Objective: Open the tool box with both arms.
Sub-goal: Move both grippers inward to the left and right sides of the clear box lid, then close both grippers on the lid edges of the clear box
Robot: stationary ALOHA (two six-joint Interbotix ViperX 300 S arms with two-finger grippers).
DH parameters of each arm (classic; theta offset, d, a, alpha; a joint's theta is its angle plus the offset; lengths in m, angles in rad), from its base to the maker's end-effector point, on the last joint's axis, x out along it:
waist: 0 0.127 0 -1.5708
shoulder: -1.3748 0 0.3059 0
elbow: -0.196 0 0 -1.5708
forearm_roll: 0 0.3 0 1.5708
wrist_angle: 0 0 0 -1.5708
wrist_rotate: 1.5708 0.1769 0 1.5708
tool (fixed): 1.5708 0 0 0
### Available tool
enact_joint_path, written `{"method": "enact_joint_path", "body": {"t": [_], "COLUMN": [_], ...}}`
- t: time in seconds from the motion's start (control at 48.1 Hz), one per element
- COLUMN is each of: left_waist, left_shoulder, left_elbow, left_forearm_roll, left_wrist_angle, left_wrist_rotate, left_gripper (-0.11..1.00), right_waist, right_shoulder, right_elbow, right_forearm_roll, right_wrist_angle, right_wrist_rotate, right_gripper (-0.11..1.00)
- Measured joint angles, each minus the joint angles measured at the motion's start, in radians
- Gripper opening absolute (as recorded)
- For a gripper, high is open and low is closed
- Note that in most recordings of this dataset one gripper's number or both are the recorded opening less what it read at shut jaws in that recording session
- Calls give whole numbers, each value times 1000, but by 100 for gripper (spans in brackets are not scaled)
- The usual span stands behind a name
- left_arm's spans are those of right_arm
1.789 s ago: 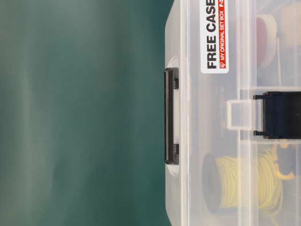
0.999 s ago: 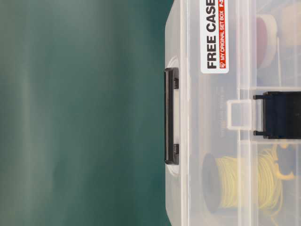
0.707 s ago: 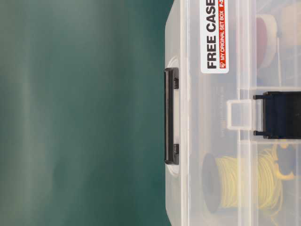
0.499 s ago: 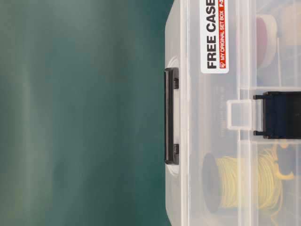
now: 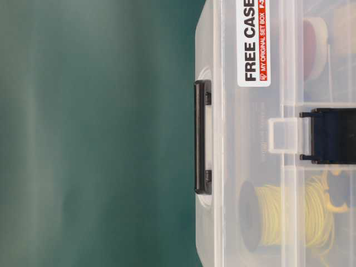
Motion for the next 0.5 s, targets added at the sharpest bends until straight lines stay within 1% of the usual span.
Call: {"method": "enact_joint_path", "body": {"t": [0.208,0.354,0.499], "left_waist": [2,11,38], "left_shoulder": [23,63,107], "left_elbow": [-6,-21,-43], "left_forearm_roll": [-2,-2,-2], "left_wrist_angle": [-72,-118,-126], "left_wrist_rotate": [0,0,0], "left_gripper": [93,93,93], "right_waist": [0,0,0], "right_shoulder": [28,44,61], "right_elbow": [-15,-18,-25], "right_forearm_roll": [0,0,-2], "right_wrist_angle": [-48,-67,-77], "right_wrist_rotate": [-2,-6,-6], "right_gripper": [85,85,85]}}
